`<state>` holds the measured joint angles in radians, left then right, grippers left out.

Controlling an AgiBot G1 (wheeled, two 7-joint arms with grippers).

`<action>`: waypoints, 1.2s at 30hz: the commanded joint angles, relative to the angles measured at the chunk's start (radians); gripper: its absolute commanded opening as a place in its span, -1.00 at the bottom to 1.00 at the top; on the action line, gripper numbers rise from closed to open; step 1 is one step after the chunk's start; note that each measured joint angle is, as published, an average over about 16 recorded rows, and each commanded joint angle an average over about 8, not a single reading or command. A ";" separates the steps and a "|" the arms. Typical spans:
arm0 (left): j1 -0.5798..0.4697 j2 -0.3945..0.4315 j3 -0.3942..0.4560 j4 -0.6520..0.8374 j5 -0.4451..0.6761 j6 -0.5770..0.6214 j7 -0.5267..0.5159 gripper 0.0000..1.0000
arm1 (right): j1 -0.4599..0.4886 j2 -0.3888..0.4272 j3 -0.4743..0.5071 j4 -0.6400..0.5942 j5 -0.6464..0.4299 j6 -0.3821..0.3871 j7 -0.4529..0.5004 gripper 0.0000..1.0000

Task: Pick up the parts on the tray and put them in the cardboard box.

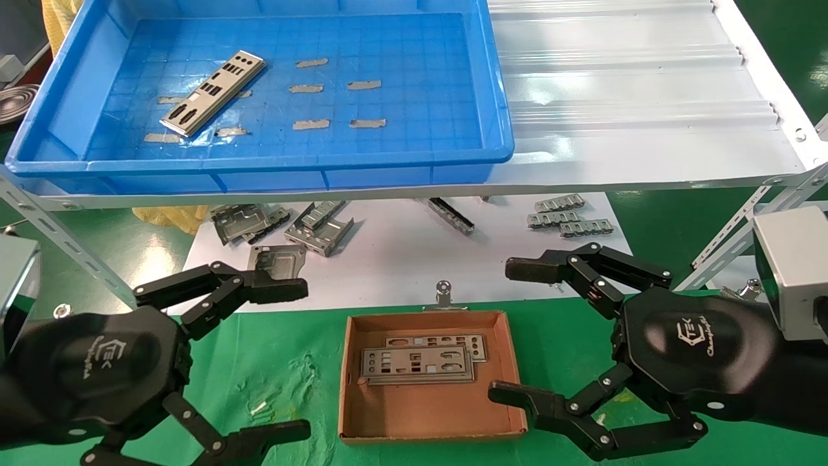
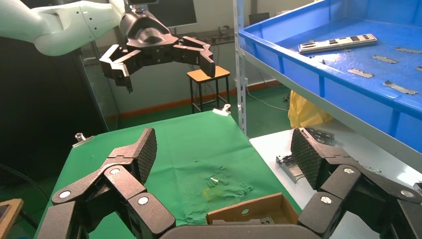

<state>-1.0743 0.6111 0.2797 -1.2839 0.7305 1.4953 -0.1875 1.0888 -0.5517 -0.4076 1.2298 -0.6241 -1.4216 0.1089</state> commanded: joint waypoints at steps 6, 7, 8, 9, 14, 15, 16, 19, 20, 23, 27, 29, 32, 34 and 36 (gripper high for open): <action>0.000 0.000 0.000 0.000 0.000 0.000 0.000 1.00 | 0.000 0.000 0.000 0.000 0.000 0.000 0.000 1.00; 0.000 0.000 0.000 0.000 0.000 0.000 0.000 1.00 | 0.000 0.000 0.000 0.000 0.000 0.000 0.000 1.00; 0.000 0.000 0.000 0.000 0.000 0.000 0.000 1.00 | 0.000 0.000 0.000 0.000 0.000 0.000 0.000 1.00; 0.000 0.000 0.000 0.000 0.000 0.000 0.000 1.00 | 0.000 0.000 0.000 0.000 0.000 0.000 0.000 1.00; 0.000 0.000 0.000 0.000 0.000 0.000 0.000 1.00 | 0.000 0.000 0.000 0.000 0.000 0.000 0.000 1.00; 0.000 0.000 0.000 0.000 0.000 0.000 0.000 1.00 | 0.000 0.000 0.000 0.000 0.000 0.000 0.000 1.00; 0.000 0.000 0.000 0.000 0.000 0.000 0.000 1.00 | 0.000 0.000 0.000 0.000 0.000 0.000 0.000 1.00; 0.000 0.000 0.000 0.000 0.000 0.000 0.000 1.00 | 0.000 0.000 0.000 0.000 0.000 0.000 0.000 1.00; 0.000 0.000 0.000 0.000 0.000 0.000 0.000 1.00 | 0.000 0.000 0.000 0.000 0.000 0.000 0.000 1.00; 0.000 0.000 0.000 0.000 0.000 0.000 0.000 1.00 | 0.000 0.000 0.000 0.000 0.000 0.000 0.000 1.00; 0.000 0.000 0.000 0.000 0.000 0.000 0.000 1.00 | 0.000 0.000 0.000 0.000 0.000 0.000 0.000 1.00; 0.000 0.000 0.000 0.000 0.000 0.000 0.000 1.00 | 0.000 0.000 0.000 0.000 0.000 0.000 0.000 1.00; 0.000 0.000 0.000 0.000 0.000 0.000 0.000 1.00 | 0.000 0.000 0.000 0.000 0.000 0.000 0.000 1.00; 0.000 0.000 0.000 0.000 0.000 0.000 0.000 1.00 | 0.000 0.000 0.000 0.000 0.000 0.000 0.000 1.00; 0.000 0.000 0.000 0.000 0.000 0.000 0.000 1.00 | 0.000 0.000 0.000 0.000 0.000 0.000 0.000 1.00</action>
<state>-1.0744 0.6111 0.2797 -1.2838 0.7305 1.4953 -0.1875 1.0887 -0.5517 -0.4076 1.2298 -0.6241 -1.4216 0.1089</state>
